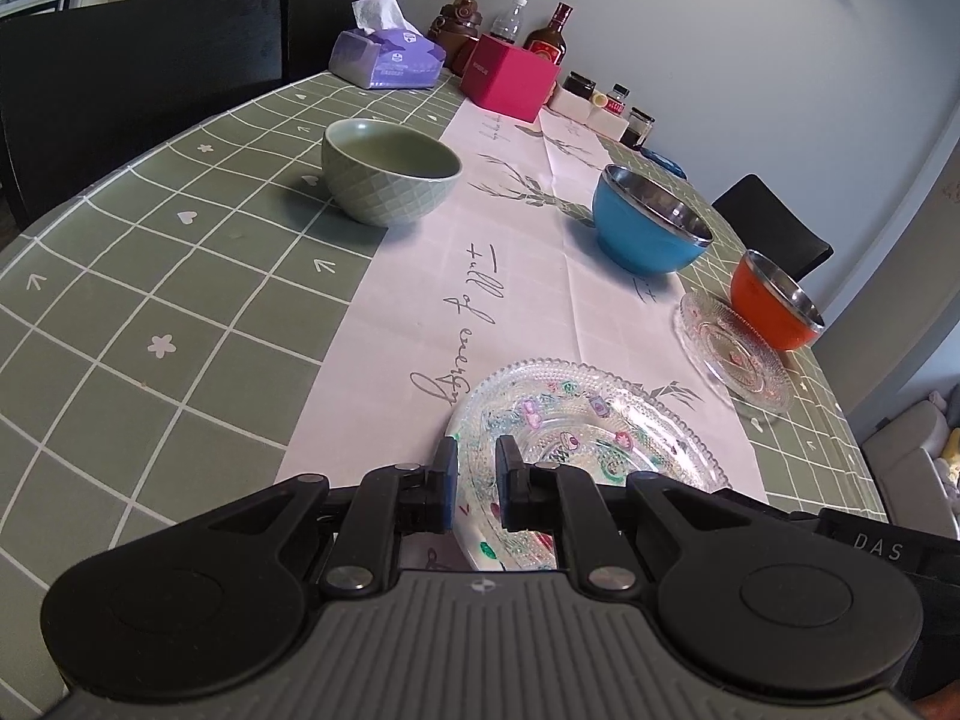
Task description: Organize plates and bowls
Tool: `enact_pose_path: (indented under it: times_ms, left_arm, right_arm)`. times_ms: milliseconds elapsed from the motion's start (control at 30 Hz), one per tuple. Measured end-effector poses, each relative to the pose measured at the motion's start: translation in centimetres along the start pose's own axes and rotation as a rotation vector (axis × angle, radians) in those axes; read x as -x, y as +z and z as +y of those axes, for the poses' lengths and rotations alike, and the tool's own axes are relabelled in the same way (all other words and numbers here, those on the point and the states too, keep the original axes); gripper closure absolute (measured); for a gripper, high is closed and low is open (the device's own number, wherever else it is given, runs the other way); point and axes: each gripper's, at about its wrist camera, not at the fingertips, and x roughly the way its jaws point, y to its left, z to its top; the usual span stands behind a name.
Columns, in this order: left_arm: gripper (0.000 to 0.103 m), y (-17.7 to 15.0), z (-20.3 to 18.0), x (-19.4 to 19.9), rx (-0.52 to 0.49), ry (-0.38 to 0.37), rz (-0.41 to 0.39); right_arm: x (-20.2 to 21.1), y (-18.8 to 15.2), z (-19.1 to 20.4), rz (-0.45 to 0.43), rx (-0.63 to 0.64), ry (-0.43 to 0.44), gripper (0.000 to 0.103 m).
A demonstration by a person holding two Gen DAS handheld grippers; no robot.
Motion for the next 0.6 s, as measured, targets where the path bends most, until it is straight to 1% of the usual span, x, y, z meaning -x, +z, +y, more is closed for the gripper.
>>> enact_pose_path:
  times_ms: [200, 500, 567, 600]
  left_arm:
    - [0.089, -0.15, -0.13, 0.00, -0.011, 0.008, -0.006]
    - [0.089, -0.37, -0.31, 0.09, -0.030, 0.017, -0.021]
    - [0.086, -0.36, -0.23, 0.16, -0.031, 0.019, -0.028]
    - [0.080, -0.35, -0.18, 0.21, -0.030, 0.022, -0.031]
  right_arm:
    - [-0.10, -0.27, 0.43, -0.010, 0.055, -0.051, 0.096]
    - [-0.07, -0.30, 0.36, -0.016, 0.068, -0.050, 0.096]
    - [-0.05, -0.38, 0.44, -0.017, 0.071, -0.049, 0.096]
    - [-0.04, -0.41, 0.49, -0.019, 0.074, -0.050, 0.096]
